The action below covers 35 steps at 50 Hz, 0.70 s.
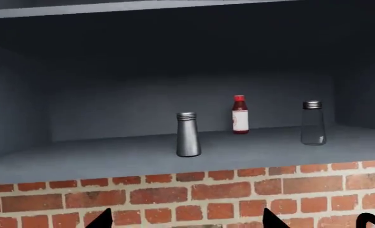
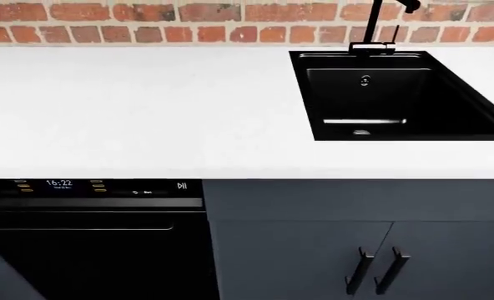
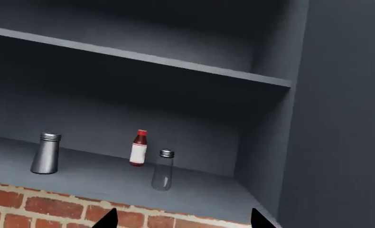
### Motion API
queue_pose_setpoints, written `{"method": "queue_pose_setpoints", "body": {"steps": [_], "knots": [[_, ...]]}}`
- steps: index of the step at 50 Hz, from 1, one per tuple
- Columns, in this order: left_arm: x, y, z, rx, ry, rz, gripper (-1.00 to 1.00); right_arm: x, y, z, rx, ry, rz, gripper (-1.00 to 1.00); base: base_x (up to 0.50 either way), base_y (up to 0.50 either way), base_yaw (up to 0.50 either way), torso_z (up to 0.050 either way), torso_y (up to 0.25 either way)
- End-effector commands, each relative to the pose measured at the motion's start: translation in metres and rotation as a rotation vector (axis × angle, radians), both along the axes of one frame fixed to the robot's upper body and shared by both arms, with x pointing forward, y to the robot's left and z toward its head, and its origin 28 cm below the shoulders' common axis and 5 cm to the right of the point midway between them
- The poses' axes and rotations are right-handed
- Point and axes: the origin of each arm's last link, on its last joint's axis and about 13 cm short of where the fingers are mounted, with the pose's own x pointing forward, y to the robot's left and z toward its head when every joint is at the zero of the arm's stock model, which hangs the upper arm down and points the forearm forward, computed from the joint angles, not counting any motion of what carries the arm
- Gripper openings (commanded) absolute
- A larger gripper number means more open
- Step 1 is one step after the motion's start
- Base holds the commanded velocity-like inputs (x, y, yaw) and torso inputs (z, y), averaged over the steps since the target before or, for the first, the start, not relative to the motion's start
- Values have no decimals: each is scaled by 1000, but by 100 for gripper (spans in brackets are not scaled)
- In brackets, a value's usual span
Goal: Pick and place the shaker into the drawer. Then close the cabinet.
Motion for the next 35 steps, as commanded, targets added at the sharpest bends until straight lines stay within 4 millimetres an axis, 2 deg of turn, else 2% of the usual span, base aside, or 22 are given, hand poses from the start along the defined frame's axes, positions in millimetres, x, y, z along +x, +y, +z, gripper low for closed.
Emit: {"method": "queue_pose_setpoints", "body": {"steps": [1, 35], "knots": [[-4, 2, 5, -32, 3, 5, 100, -6, 2, 6, -24, 18, 18, 100, 453, 0, 0, 0, 0], [-1, 1, 3, -26, -13, 9, 100, -3, 0, 4, -35, 28, 51, 100, 500, 0, 0, 0, 0]]}}
